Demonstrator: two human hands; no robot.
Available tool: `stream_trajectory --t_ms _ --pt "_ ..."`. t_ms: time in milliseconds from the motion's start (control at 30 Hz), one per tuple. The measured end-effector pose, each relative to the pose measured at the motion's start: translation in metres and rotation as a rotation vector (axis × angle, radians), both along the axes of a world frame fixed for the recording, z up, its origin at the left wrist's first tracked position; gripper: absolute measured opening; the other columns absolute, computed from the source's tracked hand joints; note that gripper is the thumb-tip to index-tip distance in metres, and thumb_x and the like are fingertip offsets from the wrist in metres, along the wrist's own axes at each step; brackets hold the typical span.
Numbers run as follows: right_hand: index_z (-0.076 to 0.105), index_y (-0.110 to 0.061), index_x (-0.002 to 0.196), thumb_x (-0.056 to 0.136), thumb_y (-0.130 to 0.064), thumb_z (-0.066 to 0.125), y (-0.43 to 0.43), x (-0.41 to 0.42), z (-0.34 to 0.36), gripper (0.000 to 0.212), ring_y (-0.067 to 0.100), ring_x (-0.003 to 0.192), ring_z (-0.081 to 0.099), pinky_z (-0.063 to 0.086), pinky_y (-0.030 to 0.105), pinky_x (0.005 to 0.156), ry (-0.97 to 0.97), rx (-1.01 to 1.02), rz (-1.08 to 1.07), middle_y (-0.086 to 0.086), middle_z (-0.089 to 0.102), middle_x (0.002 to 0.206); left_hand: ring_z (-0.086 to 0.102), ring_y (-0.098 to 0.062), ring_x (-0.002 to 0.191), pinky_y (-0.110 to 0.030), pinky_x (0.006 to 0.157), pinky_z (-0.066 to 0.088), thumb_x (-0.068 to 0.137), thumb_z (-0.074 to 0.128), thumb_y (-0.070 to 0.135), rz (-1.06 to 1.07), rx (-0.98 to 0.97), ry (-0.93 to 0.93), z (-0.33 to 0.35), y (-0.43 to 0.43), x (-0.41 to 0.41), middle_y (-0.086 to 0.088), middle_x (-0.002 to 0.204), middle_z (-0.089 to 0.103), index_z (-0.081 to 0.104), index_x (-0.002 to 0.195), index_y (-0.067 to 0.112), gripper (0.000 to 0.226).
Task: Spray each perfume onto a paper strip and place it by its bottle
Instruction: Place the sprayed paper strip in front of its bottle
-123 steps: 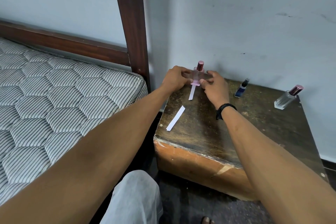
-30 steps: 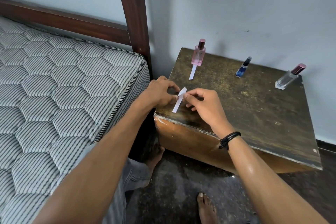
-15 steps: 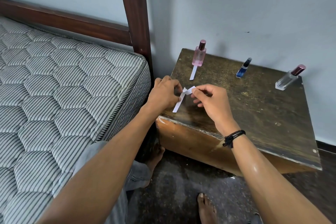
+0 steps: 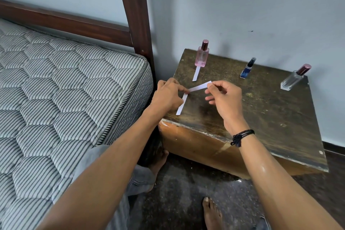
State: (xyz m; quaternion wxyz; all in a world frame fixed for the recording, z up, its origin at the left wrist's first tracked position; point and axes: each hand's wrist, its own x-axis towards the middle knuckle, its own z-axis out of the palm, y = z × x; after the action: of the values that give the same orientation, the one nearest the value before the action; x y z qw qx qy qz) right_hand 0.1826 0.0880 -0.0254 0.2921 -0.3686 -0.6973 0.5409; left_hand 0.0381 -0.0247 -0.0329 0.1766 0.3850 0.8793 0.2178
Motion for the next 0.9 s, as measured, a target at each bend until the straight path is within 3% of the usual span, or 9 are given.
stream_trajectory --t_ms 300,667,800,900 --pt "0.072 -0.026 0.094 0.099 -0.019 0.069 0.005 0.002 0.003 0.009 0.012 0.065 0.073 0.058 0.022 0.059 0.028 -0.02 -0.091 -0.002 0.076 0.084 0.031 -0.019 0.12 -0.031 0.105 0.033 0.088 0.068 0.012 -0.009 0.012 -0.022 -0.001 -0.001 -0.001 0.014 0.118 0.042 0.07 0.119 0.042 0.043" --pt "0.072 -0.022 0.091 0.097 -0.013 0.07 0.02 0.009 0.009 0.011 0.015 0.062 0.073 0.058 0.025 0.057 0.121 0.016 -0.241 0.003 0.076 0.091 0.032 -0.019 0.122 -0.039 0.11 0.037 0.088 0.067 0.012 -0.012 -0.004 -0.018 0.0 -0.002 0.0 0.012 0.126 0.047 0.069 0.12 0.042 0.044" --pt "0.07 -0.033 0.088 0.096 -0.018 0.07 0.025 0.016 0.014 0.017 0.015 0.064 0.072 0.062 0.034 0.061 0.052 0.171 -0.221 -0.001 0.075 0.091 0.034 -0.019 0.122 -0.037 0.107 0.038 0.086 0.073 0.017 -0.012 0.027 -0.013 0.0 -0.003 -0.001 0.015 0.12 0.048 0.071 0.115 0.041 0.038" --pt "0.069 -0.039 0.083 0.094 -0.024 0.071 0.025 0.021 0.016 0.018 0.006 0.071 0.069 0.054 0.026 0.061 -0.104 0.371 -0.102 -0.015 0.071 0.085 0.037 -0.02 0.12 -0.026 0.096 0.035 0.084 0.075 0.016 0.007 0.064 -0.027 0.002 -0.001 -0.004 0.017 0.108 0.049 0.074 0.11 0.038 0.034"
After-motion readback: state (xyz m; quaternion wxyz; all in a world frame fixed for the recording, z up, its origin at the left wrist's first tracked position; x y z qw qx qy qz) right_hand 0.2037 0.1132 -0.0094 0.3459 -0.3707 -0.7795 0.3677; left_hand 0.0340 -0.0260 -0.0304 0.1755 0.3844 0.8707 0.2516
